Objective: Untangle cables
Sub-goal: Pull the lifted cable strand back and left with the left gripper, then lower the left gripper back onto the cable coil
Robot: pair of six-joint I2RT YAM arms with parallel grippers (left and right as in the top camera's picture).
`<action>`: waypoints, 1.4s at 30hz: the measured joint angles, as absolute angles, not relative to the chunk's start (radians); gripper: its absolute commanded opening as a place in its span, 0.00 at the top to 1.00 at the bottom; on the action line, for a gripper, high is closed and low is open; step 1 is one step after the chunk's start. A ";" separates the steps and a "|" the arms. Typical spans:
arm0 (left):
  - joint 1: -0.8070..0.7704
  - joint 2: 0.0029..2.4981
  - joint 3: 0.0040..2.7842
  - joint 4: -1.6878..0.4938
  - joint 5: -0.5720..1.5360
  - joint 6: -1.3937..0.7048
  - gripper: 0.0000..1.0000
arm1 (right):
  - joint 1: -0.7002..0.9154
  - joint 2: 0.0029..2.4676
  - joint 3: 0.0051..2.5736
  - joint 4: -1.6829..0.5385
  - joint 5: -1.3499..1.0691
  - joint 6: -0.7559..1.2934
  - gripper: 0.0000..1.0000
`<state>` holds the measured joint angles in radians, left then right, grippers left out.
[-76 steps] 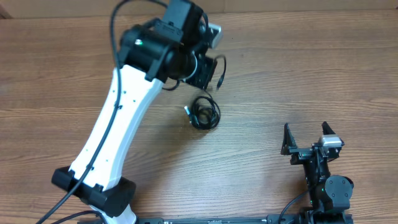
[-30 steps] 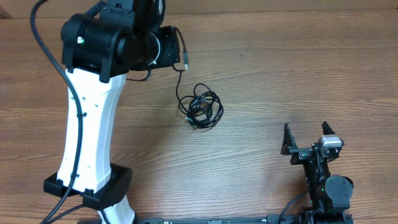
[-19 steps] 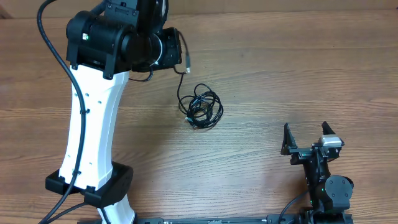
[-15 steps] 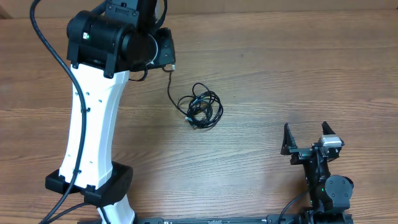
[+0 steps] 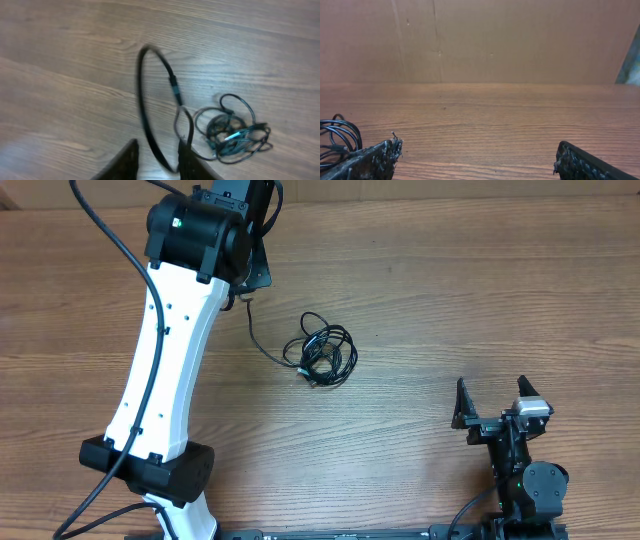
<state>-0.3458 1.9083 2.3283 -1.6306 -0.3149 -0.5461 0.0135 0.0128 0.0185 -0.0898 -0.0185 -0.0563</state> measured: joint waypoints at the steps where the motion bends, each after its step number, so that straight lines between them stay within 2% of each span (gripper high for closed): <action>1: -0.344 1.908 2.323 -1.630 -0.324 -0.550 0.53 | 0.014 0.013 0.019 -0.090 -0.019 -0.057 0.00; 8: -0.324 1.908 2.317 -1.626 -0.345 -0.553 0.36 | 0.014 0.013 0.019 -0.090 -0.019 -0.057 0.00; 15: -0.316 1.908 2.317 -1.627 -0.258 -0.551 0.30 | 0.014 0.013 0.019 -0.090 -0.019 -0.057 0.00; 16: -0.316 1.908 2.316 -1.627 -0.236 -0.551 0.25 | 0.014 0.013 0.019 -0.091 -0.019 -0.056 0.00; 18: -0.316 1.908 2.311 -1.626 -0.194 -0.550 0.07 | 0.014 0.013 0.019 -0.090 -0.019 -0.056 0.00; 19: -0.316 1.908 2.303 -1.626 -0.170 -0.554 0.05 | 0.014 0.013 0.019 -0.090 -0.019 -0.056 0.00; 23: -0.316 1.908 2.241 -1.621 -0.095 -0.536 0.05 | 0.014 0.013 0.019 -0.090 -0.019 -0.057 0.00; 31: -0.328 1.908 2.000 -1.546 0.077 -0.288 0.08 | 0.014 0.013 0.019 -0.090 -0.019 -0.056 0.00; 35: -0.371 1.910 1.885 -1.463 0.132 -0.202 0.15 | 0.014 0.013 0.019 -0.090 -0.019 -0.057 0.00; 38: -0.417 1.910 1.822 -1.393 0.149 -0.176 0.28 | 0.014 0.013 0.019 -0.090 -0.019 -0.057 0.00; 42: -0.477 1.910 1.771 -1.309 0.158 -0.152 0.29 | 0.014 0.013 0.019 -0.089 -0.019 -0.056 0.00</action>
<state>-0.4774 1.9099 1.7710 -1.3094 0.1581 -0.1524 0.0135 0.0128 0.0185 -0.0895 -0.0189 -0.0563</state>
